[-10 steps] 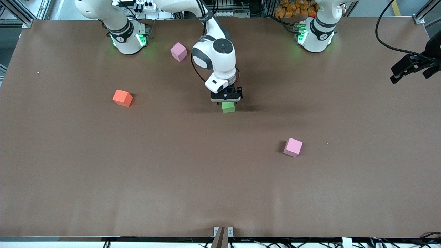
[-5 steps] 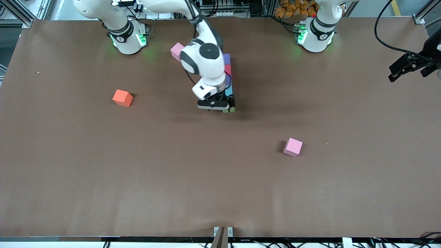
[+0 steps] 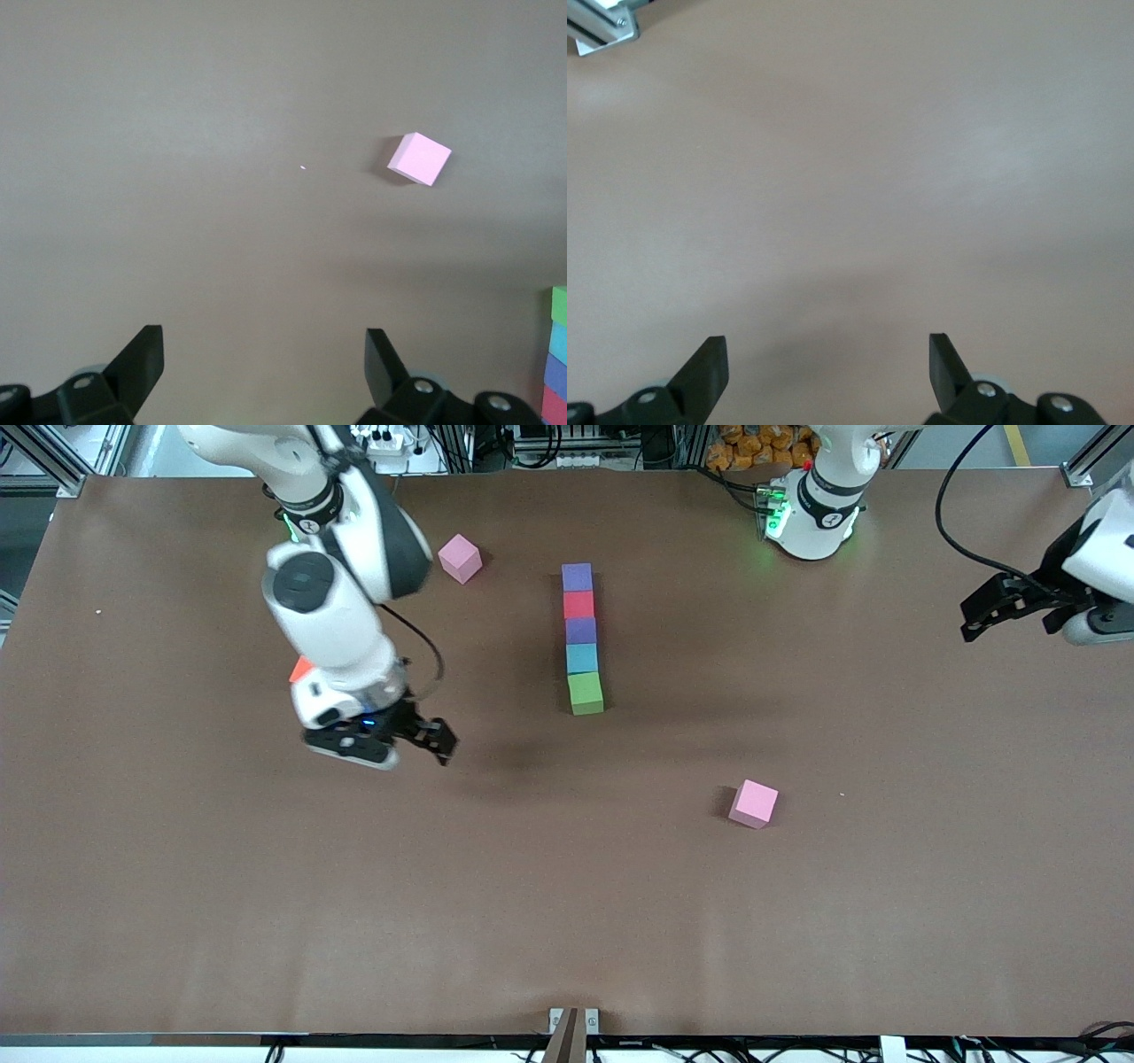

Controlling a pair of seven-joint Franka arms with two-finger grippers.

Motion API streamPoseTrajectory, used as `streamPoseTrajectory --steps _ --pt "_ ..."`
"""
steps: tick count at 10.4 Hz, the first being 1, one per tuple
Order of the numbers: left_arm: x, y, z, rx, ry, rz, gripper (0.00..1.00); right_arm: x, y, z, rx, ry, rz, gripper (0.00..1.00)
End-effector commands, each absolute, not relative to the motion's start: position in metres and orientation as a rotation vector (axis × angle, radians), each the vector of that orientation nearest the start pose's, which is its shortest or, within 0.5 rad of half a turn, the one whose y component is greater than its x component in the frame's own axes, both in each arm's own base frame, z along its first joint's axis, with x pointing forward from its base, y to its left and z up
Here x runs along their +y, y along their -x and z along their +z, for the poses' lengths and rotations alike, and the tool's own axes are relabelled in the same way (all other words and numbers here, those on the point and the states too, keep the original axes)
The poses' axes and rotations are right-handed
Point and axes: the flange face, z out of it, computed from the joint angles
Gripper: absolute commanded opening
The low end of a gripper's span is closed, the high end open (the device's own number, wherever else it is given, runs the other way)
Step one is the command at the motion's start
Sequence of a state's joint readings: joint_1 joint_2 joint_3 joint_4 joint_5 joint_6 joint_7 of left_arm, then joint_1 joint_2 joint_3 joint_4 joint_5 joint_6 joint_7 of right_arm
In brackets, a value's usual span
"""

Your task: Arrange blocks into number 1

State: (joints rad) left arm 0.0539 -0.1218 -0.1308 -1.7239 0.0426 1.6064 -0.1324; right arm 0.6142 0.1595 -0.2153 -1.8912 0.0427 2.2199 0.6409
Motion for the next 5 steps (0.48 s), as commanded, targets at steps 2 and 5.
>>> streamPoseTrajectory --steps 2,5 --pt "-0.062 -0.526 0.616 0.018 3.096 0.005 1.00 0.123 -0.582 0.556 0.261 3.154 -0.146 1.00" --pt "-0.080 -0.541 0.609 0.044 3.104 0.019 1.00 0.050 -0.585 0.631 0.232 3.176 -0.144 1.00"
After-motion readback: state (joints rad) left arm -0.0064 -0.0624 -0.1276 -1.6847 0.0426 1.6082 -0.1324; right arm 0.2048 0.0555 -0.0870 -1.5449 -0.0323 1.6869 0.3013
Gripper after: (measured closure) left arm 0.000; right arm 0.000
